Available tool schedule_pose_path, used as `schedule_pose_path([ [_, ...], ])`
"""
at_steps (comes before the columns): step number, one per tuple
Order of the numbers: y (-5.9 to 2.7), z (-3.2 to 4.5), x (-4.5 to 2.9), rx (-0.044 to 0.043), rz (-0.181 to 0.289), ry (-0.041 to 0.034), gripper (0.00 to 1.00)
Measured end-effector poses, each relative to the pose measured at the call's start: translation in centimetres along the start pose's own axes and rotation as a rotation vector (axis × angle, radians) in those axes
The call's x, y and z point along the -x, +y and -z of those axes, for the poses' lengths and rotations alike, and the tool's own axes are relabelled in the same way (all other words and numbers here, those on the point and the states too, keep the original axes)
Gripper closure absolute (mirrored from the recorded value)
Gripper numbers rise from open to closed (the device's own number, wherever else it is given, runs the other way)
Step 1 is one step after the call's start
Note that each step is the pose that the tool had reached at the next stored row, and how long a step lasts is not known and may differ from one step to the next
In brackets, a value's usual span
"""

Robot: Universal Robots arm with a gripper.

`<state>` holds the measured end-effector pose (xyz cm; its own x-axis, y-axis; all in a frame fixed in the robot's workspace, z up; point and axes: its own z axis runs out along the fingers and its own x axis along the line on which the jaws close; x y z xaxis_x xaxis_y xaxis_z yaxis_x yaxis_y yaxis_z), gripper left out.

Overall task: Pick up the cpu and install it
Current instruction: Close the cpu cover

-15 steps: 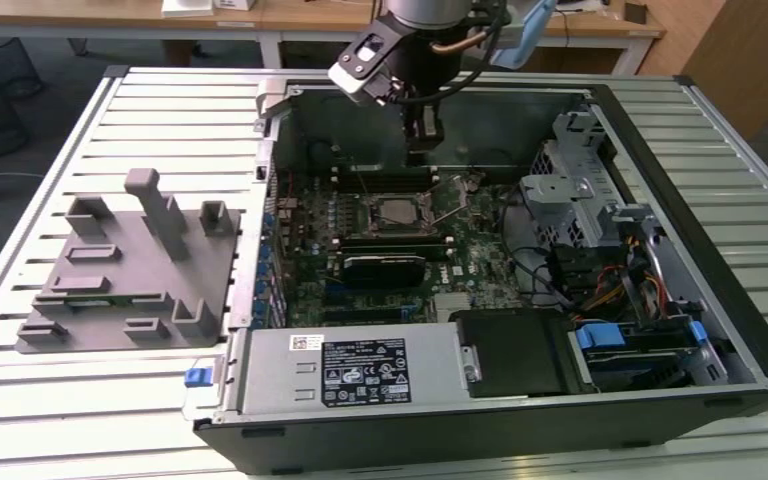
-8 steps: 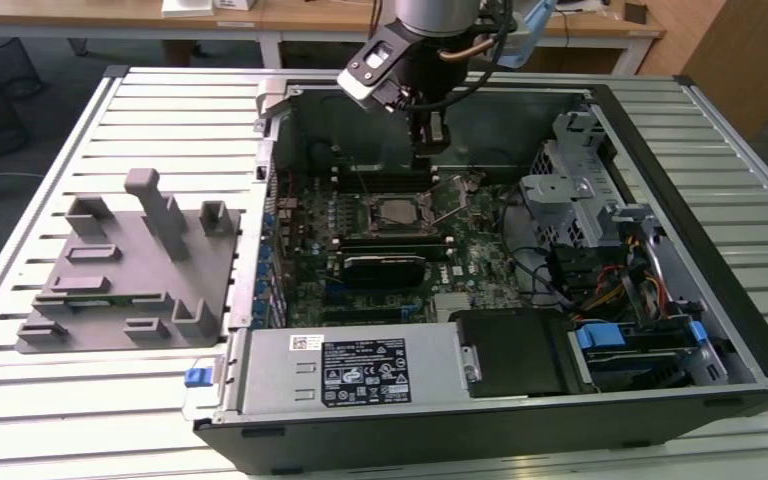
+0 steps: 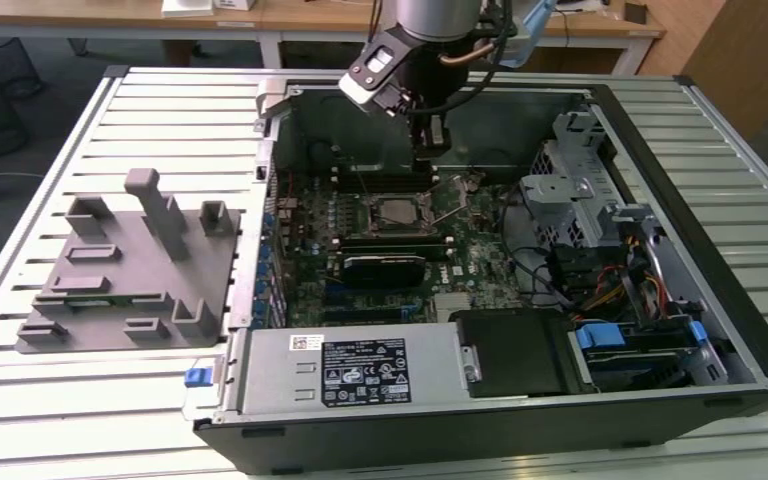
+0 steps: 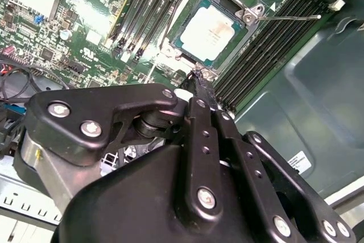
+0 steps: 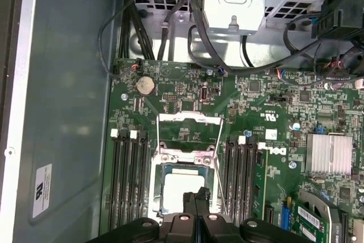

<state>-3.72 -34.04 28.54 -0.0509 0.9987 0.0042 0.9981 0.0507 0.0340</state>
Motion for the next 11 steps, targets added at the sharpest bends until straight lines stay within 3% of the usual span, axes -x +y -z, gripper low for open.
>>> schedule_pose_path([
  [11,0.37,-0.19,0.02,0.0001,0.000,0.0001,0.89],
])
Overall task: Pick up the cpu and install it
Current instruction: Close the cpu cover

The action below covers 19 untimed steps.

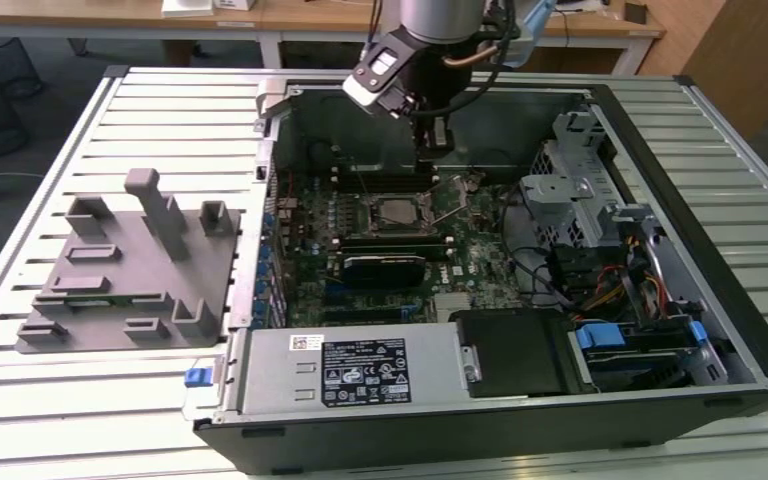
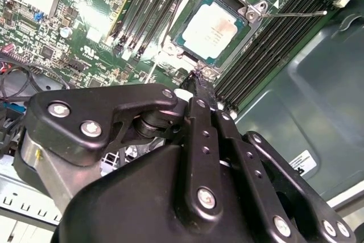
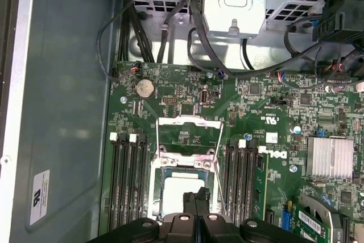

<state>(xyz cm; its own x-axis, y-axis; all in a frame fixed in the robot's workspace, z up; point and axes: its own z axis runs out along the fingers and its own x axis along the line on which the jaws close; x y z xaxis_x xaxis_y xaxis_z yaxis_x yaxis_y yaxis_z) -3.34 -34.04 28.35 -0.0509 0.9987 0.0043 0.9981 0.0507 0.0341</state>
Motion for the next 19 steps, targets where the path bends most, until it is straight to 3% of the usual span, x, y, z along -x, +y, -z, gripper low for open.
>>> schedule_pose_path([
  [14,0.86,-0.23,0.00,0.0000,0.000,0.0001,0.89],
  [19,1.22,-0.97,0.01,0.0000,0.000,0.0001,0.89],
])
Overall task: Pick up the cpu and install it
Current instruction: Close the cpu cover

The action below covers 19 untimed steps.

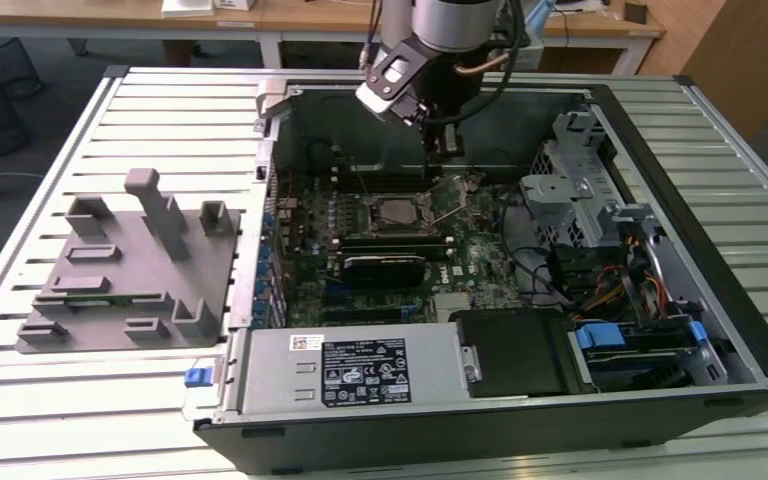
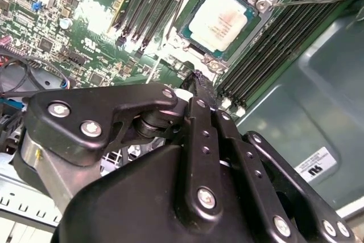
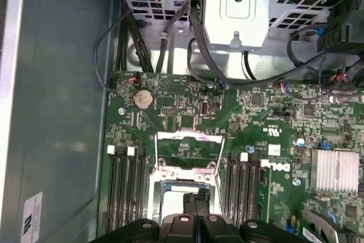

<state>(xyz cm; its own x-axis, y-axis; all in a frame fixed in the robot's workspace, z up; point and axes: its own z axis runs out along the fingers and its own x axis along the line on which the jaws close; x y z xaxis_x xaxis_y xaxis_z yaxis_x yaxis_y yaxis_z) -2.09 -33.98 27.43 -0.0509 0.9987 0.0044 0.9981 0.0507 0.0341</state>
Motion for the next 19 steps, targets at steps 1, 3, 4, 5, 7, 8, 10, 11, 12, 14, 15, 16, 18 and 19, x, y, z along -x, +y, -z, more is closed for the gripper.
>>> schedule_pose_path([
  [1,0.10,-0.15,-0.01,0.0000,0.000,0.0000,0.89],
  [3,0.48,-0.30,0.01,-0.0001,0.000,-0.0001,0.89],
  [4,0.79,-0.34,0.02,-0.0002,0.000,0.0000,0.89],
  [5,1.07,-0.38,0.02,-0.0003,0.000,0.0001,0.89],
  [7,1.47,-0.45,0.02,-0.0003,0.000,0.0001,0.89],
  [8,1.57,-0.48,0.02,-0.0004,0.000,0.0000,0.89],
  [10,1.70,-0.55,0.02,-0.0004,0.000,0.0000,0.89],
  [11,1.76,-0.57,0.02,-0.0005,0.000,-0.0002,0.89],
  [12,1.79,-0.59,0.03,-0.0004,0.000,-0.0001,0.89],
  [14,1.84,-0.64,0.02,-0.0004,0.000,0.0000,0.89],
  [15,1.88,-0.66,0.02,-0.0004,0.000,0.0000,0.89],
  [16,1.93,-0.68,0.02,-0.0004,0.000,0.0000,0.89],
  [18,2.04,-0.71,0.02,-0.0004,0.000,-0.0001,0.89],
  [19,2.11,-0.73,0.02,-0.0004,0.000,0.0000,0.89],
])
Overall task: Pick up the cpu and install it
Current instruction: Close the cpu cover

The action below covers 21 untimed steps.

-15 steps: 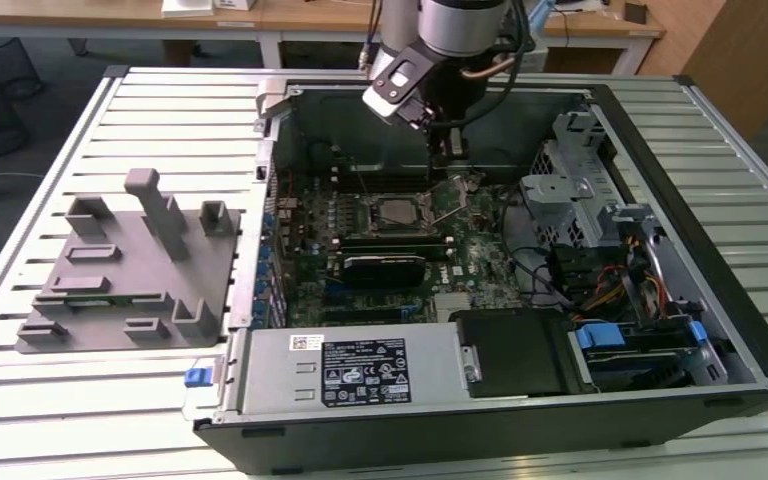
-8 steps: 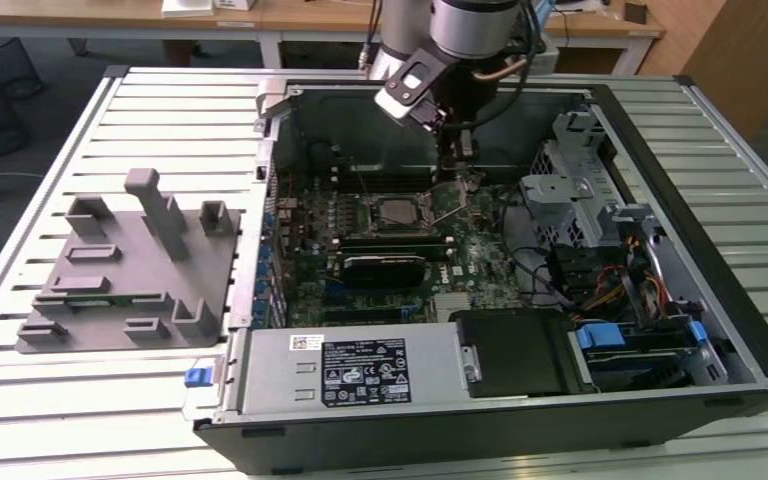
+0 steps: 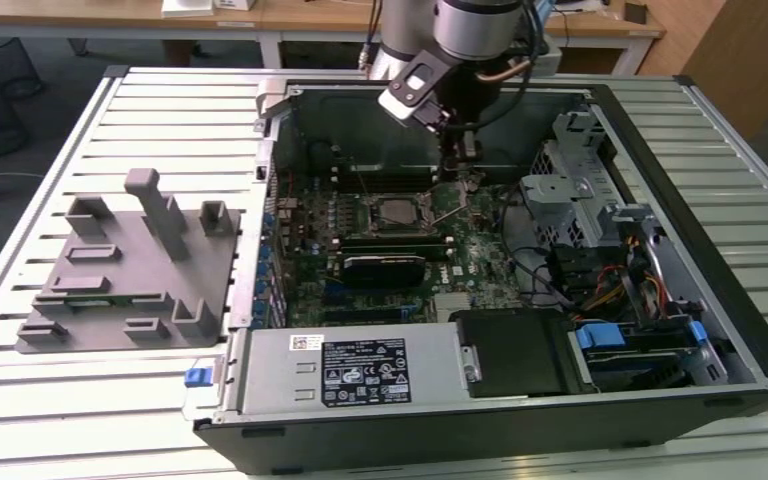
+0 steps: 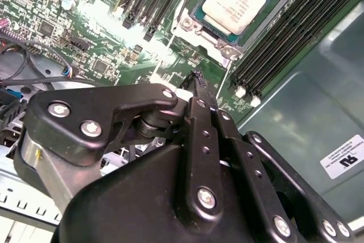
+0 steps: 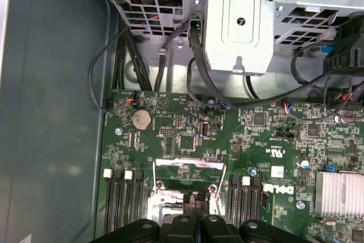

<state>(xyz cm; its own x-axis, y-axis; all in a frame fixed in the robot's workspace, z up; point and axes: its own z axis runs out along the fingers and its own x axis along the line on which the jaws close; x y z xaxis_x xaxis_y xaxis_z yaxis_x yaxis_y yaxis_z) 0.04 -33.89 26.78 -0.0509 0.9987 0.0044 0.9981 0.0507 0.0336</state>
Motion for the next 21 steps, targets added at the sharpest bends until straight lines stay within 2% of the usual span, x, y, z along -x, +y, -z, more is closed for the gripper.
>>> schedule_pose_path([
  [21,1.50,-0.31,-0.13,0.0001,0.000,0.0003,0.89],
])
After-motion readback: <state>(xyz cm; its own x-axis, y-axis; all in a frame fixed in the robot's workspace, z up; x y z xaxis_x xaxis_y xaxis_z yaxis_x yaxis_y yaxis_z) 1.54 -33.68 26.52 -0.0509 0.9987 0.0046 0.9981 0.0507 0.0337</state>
